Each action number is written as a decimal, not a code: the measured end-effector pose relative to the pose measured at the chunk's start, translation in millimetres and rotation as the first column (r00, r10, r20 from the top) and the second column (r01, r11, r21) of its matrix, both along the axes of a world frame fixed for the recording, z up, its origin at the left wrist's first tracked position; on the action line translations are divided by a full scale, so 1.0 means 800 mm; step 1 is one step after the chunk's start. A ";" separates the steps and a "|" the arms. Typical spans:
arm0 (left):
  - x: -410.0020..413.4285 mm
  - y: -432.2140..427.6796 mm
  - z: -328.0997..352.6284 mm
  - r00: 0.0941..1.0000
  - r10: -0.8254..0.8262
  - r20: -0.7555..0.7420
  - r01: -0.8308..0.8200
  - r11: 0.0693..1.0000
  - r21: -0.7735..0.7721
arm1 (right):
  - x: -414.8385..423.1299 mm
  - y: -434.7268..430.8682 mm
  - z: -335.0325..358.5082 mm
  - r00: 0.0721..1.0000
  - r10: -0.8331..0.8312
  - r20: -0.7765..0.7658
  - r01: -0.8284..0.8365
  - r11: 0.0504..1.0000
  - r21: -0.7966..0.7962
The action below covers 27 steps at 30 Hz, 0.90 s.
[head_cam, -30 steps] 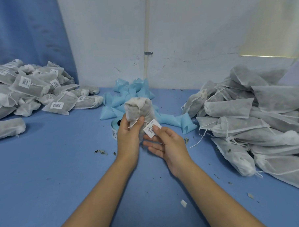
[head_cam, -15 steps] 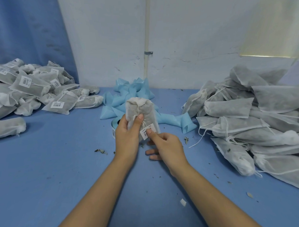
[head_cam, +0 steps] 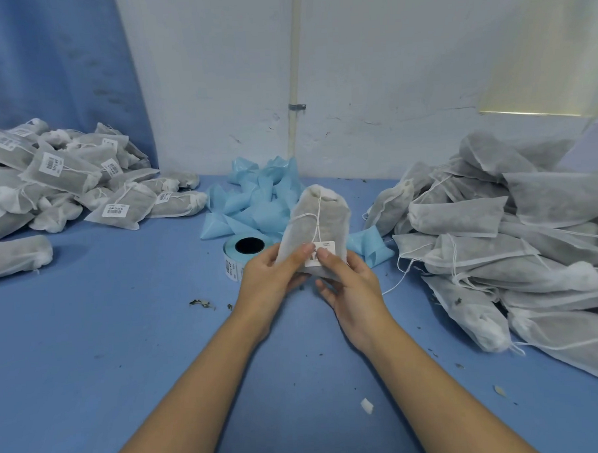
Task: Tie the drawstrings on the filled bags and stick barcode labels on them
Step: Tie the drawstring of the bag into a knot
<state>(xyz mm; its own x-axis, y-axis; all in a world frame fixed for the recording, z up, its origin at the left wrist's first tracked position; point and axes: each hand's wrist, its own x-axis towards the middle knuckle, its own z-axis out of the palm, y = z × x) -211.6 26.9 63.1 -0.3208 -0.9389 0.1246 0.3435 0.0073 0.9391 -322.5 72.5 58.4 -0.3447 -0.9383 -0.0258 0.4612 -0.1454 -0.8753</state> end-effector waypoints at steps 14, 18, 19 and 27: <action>0.002 -0.003 -0.009 0.999 -0.030 -0.031 0.032 0.997 0.071 | -0.002 -0.003 -0.003 0.997 -0.024 0.067 0.027 0.999 -0.037; 0.000 0.004 -0.006 0.987 0.066 0.149 -0.062 0.998 -0.032 | -0.001 -0.003 -0.002 0.998 -0.046 0.030 0.047 0.999 -0.015; -0.001 0.006 -0.004 0.988 0.097 0.123 -0.095 0.995 -0.018 | -0.001 -0.003 -0.001 0.998 -0.051 0.030 0.052 0.999 -0.004; 0.006 -0.006 0.029 0.848 0.099 -0.520 0.012 0.979 0.205 | -0.005 -0.007 -0.002 0.992 -0.075 0.099 0.069 0.995 0.070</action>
<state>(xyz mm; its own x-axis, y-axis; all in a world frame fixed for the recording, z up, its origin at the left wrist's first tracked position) -206.6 21.9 85.9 -0.2175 -0.9730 0.0774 0.7884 -0.1284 0.6016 -326.7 67.1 57.2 -0.4037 -0.9063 -0.1252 0.5382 -0.1246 -0.8335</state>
